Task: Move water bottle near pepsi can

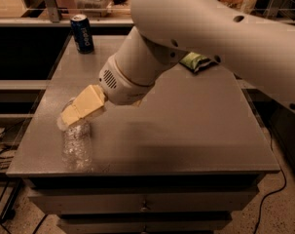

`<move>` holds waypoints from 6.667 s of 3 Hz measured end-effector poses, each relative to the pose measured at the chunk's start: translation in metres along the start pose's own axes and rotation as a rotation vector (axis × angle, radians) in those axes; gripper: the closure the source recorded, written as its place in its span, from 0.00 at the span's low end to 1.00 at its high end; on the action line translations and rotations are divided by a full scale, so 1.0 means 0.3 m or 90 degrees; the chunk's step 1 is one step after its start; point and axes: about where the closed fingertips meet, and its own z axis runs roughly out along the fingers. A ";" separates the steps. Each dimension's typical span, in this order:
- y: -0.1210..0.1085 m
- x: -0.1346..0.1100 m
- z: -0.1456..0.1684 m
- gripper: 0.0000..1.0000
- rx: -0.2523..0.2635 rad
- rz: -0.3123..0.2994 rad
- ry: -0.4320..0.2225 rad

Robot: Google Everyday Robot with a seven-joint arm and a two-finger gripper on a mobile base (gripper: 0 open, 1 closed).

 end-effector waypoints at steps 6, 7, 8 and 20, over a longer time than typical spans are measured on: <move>0.044 0.016 0.223 0.64 0.032 0.144 0.025; 0.053 0.001 0.209 0.88 0.031 0.140 0.012; 0.024 -0.019 0.157 1.00 0.017 0.142 -0.019; -0.576 -0.608 0.119 1.00 -0.104 0.373 -0.307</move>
Offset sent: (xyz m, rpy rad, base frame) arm -0.0013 0.0351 -0.0559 -0.0389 0.1303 -0.2020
